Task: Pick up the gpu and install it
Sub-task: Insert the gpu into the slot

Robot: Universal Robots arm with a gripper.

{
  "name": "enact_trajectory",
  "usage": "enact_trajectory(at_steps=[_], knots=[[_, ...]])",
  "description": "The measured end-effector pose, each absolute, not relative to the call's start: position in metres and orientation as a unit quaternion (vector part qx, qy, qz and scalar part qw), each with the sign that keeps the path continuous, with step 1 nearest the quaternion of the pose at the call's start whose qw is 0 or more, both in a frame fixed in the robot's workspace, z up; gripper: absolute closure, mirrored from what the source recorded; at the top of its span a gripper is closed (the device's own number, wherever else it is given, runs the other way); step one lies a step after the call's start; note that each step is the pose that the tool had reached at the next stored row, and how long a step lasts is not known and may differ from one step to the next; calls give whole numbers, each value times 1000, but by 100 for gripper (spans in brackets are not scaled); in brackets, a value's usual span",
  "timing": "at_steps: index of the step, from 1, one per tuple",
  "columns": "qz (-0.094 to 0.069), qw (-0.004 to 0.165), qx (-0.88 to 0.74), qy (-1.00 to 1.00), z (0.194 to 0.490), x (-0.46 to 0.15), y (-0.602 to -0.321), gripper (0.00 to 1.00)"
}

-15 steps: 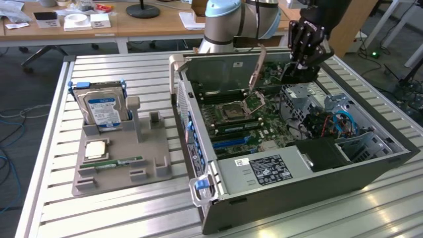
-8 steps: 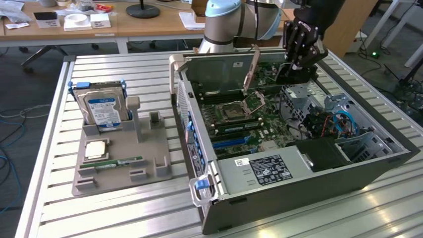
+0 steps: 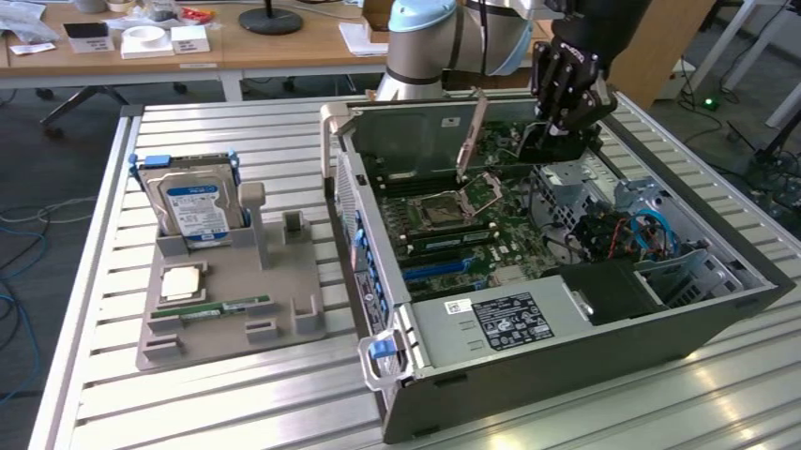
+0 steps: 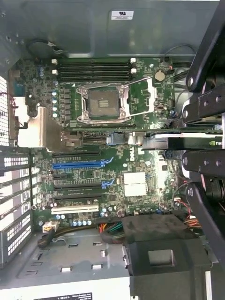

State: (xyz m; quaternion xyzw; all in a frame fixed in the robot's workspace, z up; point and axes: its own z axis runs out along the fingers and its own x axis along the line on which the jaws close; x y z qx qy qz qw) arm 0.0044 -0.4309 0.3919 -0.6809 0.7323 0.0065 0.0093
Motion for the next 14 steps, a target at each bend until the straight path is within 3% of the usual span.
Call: enact_trajectory(at_steps=[14], knots=[[7, 9, -686, 728, 357, -2, -434, 74]])
